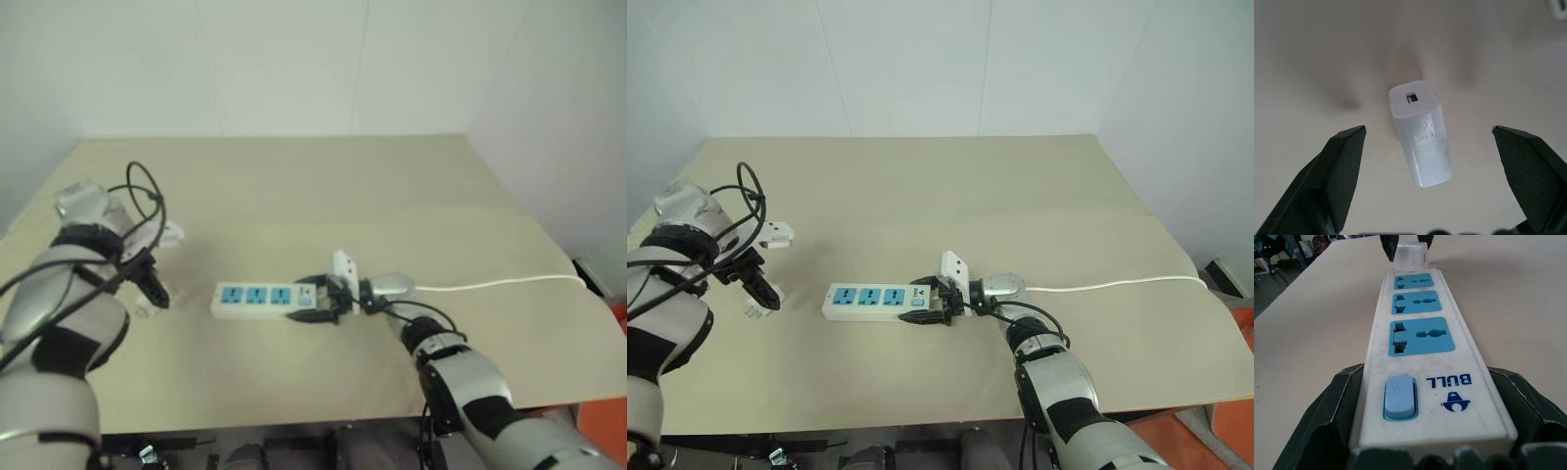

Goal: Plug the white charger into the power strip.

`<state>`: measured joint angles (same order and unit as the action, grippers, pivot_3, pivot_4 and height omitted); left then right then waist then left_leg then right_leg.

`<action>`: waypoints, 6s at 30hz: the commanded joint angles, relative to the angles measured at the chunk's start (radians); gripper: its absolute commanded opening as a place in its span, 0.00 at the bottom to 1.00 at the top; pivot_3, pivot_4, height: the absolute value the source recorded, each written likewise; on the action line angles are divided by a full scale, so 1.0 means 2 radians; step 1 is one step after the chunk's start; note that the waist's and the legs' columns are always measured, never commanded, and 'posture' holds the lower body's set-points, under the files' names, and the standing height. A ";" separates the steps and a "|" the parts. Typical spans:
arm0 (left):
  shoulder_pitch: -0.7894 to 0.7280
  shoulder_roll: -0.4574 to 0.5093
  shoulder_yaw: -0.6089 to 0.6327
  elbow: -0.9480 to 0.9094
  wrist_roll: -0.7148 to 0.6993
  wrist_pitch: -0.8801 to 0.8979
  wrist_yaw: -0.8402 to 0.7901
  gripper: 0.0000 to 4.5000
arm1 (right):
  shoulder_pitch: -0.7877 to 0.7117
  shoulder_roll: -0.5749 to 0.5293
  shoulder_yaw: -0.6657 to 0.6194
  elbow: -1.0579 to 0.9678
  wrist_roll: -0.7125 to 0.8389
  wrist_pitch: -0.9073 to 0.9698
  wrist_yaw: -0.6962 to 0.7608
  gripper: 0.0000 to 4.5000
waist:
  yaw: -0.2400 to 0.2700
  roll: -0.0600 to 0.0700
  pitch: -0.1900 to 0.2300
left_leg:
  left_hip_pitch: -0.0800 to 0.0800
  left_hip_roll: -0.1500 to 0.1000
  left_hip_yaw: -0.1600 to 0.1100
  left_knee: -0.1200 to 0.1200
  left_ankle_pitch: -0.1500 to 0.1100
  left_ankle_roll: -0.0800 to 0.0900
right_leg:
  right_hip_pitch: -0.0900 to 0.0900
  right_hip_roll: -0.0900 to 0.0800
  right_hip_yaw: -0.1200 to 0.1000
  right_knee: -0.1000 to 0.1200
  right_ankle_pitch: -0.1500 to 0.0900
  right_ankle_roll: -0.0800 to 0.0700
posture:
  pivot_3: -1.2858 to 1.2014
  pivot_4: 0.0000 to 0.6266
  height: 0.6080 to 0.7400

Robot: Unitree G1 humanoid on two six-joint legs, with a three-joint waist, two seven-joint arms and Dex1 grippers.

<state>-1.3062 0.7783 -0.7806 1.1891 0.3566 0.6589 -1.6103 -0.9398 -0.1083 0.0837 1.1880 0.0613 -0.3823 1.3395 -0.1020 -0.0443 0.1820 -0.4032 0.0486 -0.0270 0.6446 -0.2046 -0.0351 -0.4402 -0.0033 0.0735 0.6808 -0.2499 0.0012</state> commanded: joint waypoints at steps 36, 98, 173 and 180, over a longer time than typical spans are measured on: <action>0.228 -0.040 0.480 -0.444 -0.369 -0.099 0.100 0.22 | 0.019 0.011 0.017 -0.010 -0.018 -0.004 0.011 0.76 | 0.001 0.000 0.000 | 0.002 0.000 0.000 0.000 0.000 -0.001 | 0.002 -0.002 -0.001 0.002 0.002 -0.004 | 0.52 0.24 1.00; 0.330 -0.144 0.383 -0.329 -0.371 -0.321 0.026 0.22 | 0.044 0.001 0.026 -0.039 -0.019 0.007 0.014 0.76 | -0.001 0.000 0.000 | 0.008 0.000 0.000 -0.001 0.000 0.000 | 0.009 -0.002 0.000 -0.002 0.001 -0.001 | 0.52 0.24 1.00; 0.384 -0.122 0.340 -0.180 -0.298 -0.413 0.046 0.22 | 0.045 0.000 0.032 -0.043 -0.019 0.007 0.013 0.76 | -0.001 0.007 -0.008 | 0.014 0.000 0.000 -0.002 0.000 0.000 | 0.015 -0.001 0.000 -0.003 -0.001 0.001 | 0.52 0.24 1.00; 0.386 -0.116 0.336 -0.174 -0.292 -0.416 0.048 0.22 | 0.045 -0.001 0.034 -0.043 -0.017 0.007 0.015 0.76 | -0.001 0.007 -0.008 | 0.017 0.000 0.000 -0.005 -0.001 0.001 | 0.018 -0.001 0.000 -0.006 -0.001 0.001 | 0.52 0.24 1.00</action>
<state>-0.6101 0.4717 -0.0757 0.7158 -0.3474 -0.1892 -1.5634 -0.8585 -0.1032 0.1303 1.1091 0.0418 -0.3677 1.3182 -0.1042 -0.0304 0.1659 -0.3683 0.0479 -0.0260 0.6355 -0.2058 -0.0335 -0.4037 -0.0055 0.0734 0.6682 -0.2512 0.0030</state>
